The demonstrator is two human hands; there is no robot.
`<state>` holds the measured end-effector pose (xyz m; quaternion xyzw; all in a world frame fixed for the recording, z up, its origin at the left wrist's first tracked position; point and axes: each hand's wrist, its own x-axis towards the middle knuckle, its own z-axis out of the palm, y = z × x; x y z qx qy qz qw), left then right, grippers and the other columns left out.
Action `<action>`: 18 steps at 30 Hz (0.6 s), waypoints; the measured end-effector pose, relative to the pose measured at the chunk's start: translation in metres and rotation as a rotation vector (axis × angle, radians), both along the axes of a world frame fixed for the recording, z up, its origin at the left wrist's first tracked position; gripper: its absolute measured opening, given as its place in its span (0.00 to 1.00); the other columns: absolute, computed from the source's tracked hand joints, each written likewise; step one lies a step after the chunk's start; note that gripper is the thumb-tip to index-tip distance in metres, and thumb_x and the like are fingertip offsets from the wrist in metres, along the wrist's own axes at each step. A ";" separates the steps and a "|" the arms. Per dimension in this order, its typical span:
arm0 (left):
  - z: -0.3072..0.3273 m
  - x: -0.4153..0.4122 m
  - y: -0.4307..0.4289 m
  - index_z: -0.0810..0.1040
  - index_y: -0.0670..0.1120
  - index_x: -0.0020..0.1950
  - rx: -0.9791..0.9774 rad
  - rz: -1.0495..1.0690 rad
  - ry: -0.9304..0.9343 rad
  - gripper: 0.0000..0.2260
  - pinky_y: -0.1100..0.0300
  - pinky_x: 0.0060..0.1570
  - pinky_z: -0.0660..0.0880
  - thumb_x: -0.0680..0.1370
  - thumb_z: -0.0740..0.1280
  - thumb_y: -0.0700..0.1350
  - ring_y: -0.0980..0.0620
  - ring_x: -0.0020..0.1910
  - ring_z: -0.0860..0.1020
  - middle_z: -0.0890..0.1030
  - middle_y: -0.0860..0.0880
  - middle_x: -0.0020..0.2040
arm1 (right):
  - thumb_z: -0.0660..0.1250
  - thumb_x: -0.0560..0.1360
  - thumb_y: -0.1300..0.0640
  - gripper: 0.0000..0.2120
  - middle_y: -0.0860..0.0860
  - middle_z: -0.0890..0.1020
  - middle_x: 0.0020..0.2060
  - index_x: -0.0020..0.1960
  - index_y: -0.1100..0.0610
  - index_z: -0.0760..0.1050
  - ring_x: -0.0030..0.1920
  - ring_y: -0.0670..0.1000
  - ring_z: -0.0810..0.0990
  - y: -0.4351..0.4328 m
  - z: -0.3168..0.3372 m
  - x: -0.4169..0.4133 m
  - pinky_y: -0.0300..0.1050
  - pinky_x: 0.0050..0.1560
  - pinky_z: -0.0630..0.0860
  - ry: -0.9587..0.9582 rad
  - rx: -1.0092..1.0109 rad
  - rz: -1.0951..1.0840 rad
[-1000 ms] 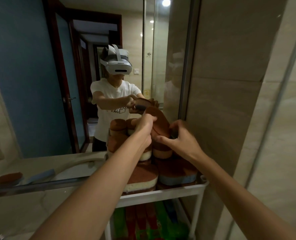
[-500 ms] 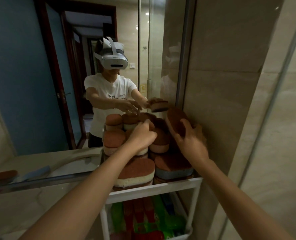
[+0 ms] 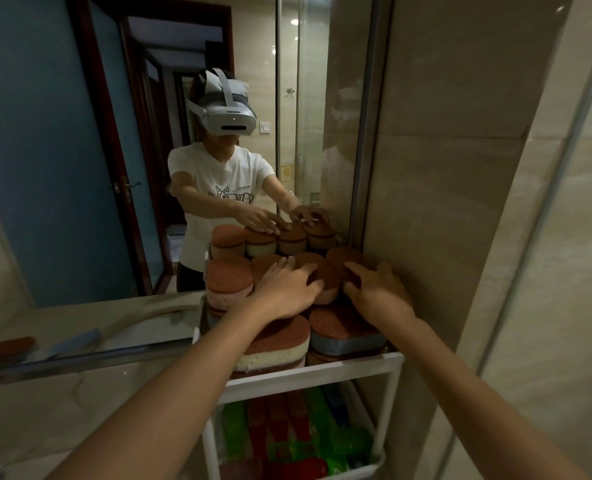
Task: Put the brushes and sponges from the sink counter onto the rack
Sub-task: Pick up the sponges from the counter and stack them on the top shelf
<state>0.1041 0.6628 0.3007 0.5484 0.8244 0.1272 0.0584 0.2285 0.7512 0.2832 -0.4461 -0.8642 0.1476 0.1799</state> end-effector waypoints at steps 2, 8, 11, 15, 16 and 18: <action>0.000 0.000 0.001 0.57 0.52 0.77 -0.007 0.002 0.000 0.24 0.52 0.75 0.49 0.81 0.51 0.55 0.43 0.78 0.50 0.52 0.41 0.78 | 0.56 0.79 0.46 0.24 0.58 0.59 0.72 0.74 0.44 0.58 0.71 0.61 0.62 0.000 0.002 -0.001 0.56 0.66 0.67 -0.031 -0.013 -0.009; 0.013 0.004 -0.003 0.60 0.46 0.76 0.027 -0.004 -0.068 0.22 0.51 0.73 0.54 0.83 0.51 0.51 0.41 0.76 0.55 0.58 0.39 0.76 | 0.57 0.79 0.53 0.26 0.61 0.53 0.75 0.75 0.51 0.56 0.74 0.63 0.52 -0.013 0.007 0.001 0.57 0.70 0.62 -0.026 0.048 0.020; 0.021 0.006 -0.017 0.64 0.43 0.72 0.182 0.037 -0.072 0.19 0.51 0.68 0.62 0.83 0.51 0.47 0.42 0.71 0.64 0.67 0.40 0.71 | 0.59 0.77 0.58 0.22 0.63 0.62 0.71 0.70 0.57 0.63 0.71 0.64 0.61 -0.025 0.016 -0.001 0.55 0.67 0.67 0.156 0.102 0.062; 0.029 0.008 -0.062 0.70 0.44 0.68 0.397 0.152 -0.075 0.16 0.56 0.60 0.67 0.82 0.52 0.43 0.45 0.65 0.70 0.72 0.43 0.66 | 0.60 0.77 0.61 0.19 0.58 0.70 0.65 0.68 0.58 0.67 0.63 0.59 0.72 -0.073 0.024 -0.016 0.50 0.62 0.72 0.354 0.177 0.179; 0.029 0.007 -0.079 0.71 0.44 0.67 0.444 0.191 -0.078 0.16 0.57 0.59 0.68 0.82 0.52 0.43 0.45 0.64 0.72 0.73 0.43 0.65 | 0.60 0.77 0.60 0.19 0.57 0.71 0.64 0.68 0.58 0.67 0.63 0.57 0.73 -0.090 0.023 -0.022 0.50 0.61 0.72 0.384 0.181 0.220; 0.024 0.001 -0.118 0.74 0.44 0.64 0.517 0.295 -0.098 0.15 0.57 0.55 0.69 0.82 0.53 0.43 0.46 0.61 0.74 0.77 0.44 0.62 | 0.61 0.76 0.60 0.19 0.56 0.73 0.61 0.67 0.58 0.68 0.61 0.56 0.74 -0.127 0.017 -0.037 0.49 0.58 0.72 0.436 0.174 0.296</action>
